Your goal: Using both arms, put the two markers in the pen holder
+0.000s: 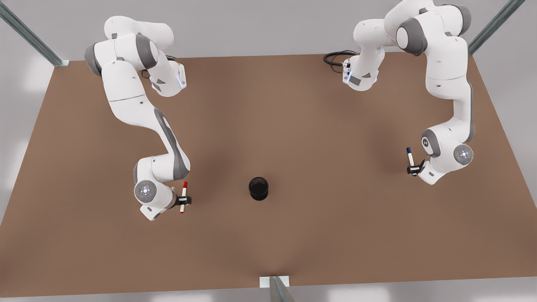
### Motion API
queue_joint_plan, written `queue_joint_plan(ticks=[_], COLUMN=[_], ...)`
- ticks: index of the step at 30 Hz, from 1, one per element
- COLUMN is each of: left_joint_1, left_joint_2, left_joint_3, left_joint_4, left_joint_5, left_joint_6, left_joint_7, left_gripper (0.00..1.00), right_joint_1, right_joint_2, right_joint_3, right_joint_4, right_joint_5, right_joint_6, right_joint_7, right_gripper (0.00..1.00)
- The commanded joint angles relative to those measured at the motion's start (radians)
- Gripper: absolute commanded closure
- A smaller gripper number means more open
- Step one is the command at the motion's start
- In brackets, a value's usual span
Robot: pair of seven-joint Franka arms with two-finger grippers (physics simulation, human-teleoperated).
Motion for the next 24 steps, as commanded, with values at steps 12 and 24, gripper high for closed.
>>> queue_joint_plan(ticks=[12,24], left_joint_1=[0.016,0.016], left_joint_2=[0.026,0.041], left_joint_3=[-0.002,-0.002], left_joint_4=[0.009,0.009], left_joint_5=[-0.006,-0.027], left_joint_6=[0.014,0.015], left_joint_7=[0.136,0.136], left_gripper=[0.49,0.57], right_joint_1=[-0.007,0.001], right_joint_2=[0.01,0.022], right_joint_3=[0.015,0.015], right_joint_4=[-0.047,-0.05], right_joint_5=[0.0,0.0], right_joint_6=[0.066,0.069], right_joint_7=[0.034,0.03], right_gripper=[0.32,0.5])
